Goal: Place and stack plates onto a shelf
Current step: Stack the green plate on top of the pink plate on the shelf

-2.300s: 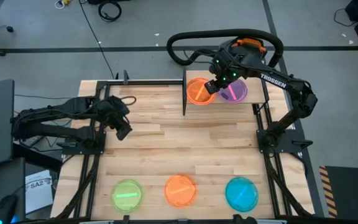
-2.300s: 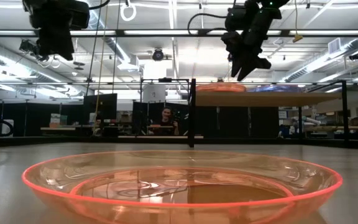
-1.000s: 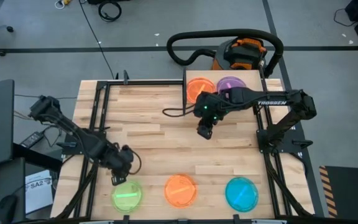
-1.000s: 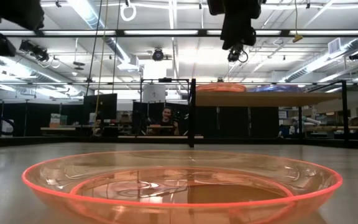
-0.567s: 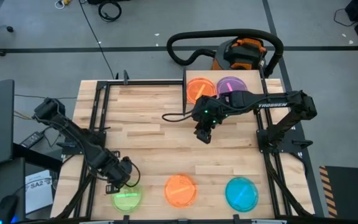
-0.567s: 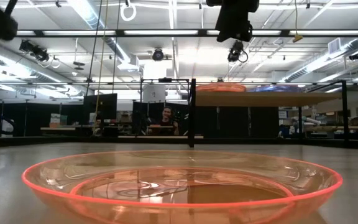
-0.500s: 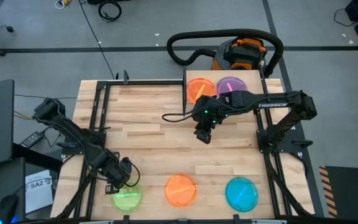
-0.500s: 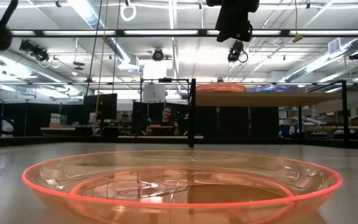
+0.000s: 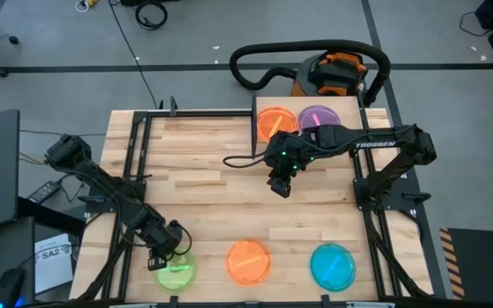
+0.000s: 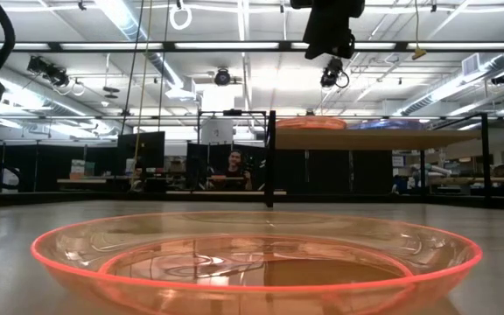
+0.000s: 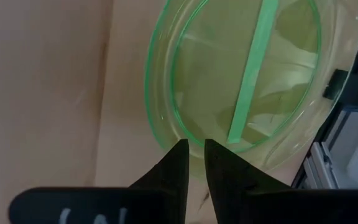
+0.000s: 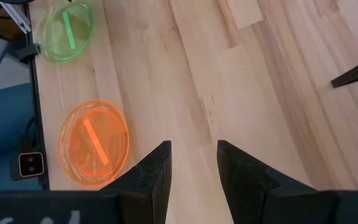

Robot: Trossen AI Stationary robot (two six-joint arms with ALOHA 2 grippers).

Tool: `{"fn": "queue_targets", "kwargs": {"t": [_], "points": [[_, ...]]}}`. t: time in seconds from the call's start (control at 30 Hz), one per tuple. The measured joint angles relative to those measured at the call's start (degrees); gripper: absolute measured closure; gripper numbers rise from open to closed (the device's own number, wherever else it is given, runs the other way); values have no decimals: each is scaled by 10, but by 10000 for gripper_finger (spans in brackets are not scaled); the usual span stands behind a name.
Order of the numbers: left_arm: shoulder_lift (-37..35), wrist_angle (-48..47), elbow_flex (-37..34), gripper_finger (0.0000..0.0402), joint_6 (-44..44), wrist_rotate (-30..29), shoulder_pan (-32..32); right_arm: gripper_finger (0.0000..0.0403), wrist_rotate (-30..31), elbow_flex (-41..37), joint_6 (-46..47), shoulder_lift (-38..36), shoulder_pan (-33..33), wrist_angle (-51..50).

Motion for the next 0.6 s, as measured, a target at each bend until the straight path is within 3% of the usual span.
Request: {"fn": "queue_targets", "kwargs": {"t": [0.37, 0.6], "points": [[0, -43, 0, 343, -60, -2, 0, 268, 0, 0, 0, 0, 0, 0], [0, -47, 0, 299, -104, 4, 0, 268, 0, 0, 0, 0, 0, 0]]}}
